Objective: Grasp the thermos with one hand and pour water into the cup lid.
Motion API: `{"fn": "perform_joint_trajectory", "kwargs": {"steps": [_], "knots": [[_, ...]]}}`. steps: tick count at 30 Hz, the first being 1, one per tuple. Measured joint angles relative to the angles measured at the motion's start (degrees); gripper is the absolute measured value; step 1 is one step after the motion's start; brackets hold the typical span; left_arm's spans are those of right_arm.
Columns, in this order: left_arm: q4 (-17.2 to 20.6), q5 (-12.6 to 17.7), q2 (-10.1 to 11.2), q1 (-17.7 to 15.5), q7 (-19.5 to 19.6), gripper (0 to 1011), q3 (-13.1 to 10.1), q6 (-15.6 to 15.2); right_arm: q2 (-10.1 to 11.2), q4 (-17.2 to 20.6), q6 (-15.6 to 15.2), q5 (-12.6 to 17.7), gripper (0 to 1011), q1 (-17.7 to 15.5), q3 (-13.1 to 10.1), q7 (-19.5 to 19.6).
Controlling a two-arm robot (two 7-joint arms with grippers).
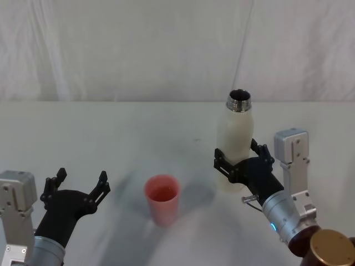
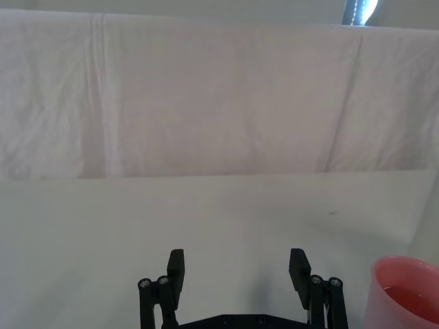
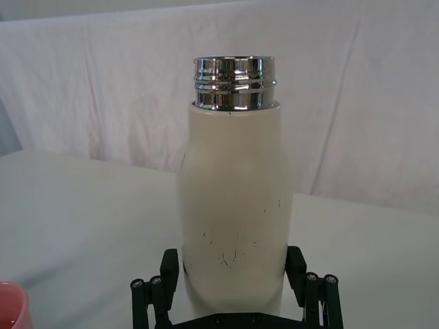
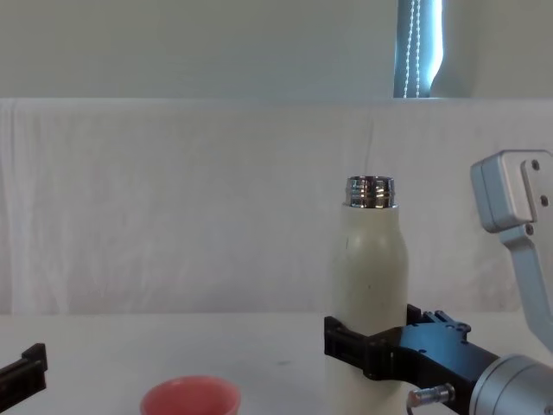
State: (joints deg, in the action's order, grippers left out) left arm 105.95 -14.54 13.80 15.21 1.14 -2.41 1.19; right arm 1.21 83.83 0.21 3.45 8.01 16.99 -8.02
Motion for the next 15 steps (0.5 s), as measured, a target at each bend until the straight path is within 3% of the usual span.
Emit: {"fn": "perform_joint_trajectory", "kwargs": {"steps": [15], "knots": [[0.0,0.0,0.0,0.0,0.0,1001,0.0,0.0,-0.89,-4.34,0.14,0.65,1001,2.68,-0.27,-0.57]]}}
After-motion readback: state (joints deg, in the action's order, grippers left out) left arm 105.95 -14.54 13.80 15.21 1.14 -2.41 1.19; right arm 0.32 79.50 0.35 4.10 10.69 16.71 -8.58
